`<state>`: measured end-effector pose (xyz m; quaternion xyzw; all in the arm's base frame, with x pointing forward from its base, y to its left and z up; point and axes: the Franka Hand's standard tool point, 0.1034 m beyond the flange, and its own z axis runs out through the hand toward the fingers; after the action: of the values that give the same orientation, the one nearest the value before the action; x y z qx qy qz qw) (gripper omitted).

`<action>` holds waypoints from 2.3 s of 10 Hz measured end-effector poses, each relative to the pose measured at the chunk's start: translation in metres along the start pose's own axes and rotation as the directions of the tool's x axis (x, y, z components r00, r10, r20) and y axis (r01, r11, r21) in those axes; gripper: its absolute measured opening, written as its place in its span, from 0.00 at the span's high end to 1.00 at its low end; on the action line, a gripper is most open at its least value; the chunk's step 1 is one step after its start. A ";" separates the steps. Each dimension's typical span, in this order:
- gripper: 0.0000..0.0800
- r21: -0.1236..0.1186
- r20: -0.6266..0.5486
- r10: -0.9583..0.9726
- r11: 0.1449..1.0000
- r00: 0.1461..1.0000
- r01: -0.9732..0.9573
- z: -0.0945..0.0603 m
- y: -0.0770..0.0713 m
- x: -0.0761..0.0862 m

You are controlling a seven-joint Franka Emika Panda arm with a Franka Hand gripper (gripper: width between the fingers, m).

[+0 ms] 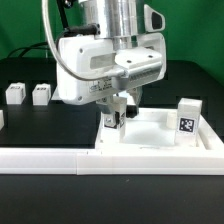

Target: Assemble square table

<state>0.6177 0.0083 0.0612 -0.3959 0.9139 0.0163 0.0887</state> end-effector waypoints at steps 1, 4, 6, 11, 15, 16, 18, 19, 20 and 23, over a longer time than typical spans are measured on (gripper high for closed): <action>0.31 0.000 0.000 0.000 1.000 1.000 0.000 0.000 0.000 0.000; 0.19 0.000 0.000 -0.001 1.000 1.000 0.001 0.000 0.000 0.000; 0.19 0.000 0.000 -0.001 1.000 1.000 0.001 0.000 0.000 0.000; 0.19 -0.001 0.000 -0.001 1.000 1.000 0.001 0.000 0.000 0.000; 0.19 0.027 0.018 -0.070 0.997 0.997 0.070 -0.006 0.003 -0.002; 0.19 0.026 0.019 -0.215 0.976 0.976 0.215 -0.013 0.012 -0.001; 0.19 0.026 0.022 -0.399 0.917 0.917 0.399 -0.019 0.023 -0.001; 0.19 0.026 0.019 -0.442 0.897 0.897 0.441 -0.018 0.022 -0.001; 0.19 0.026 0.016 -0.515 0.857 0.857 0.514 -0.017 0.022 0.000; 0.19 0.042 0.010 -0.814 0.581 0.581 0.813 -0.031 0.022 -0.007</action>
Offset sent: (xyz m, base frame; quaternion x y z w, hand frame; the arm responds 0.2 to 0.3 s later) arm 0.0000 0.0000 0.0000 0.0000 0.0000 0.0000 1.0000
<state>0.6018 0.0253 0.0925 -0.7682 0.6304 -0.0356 0.1056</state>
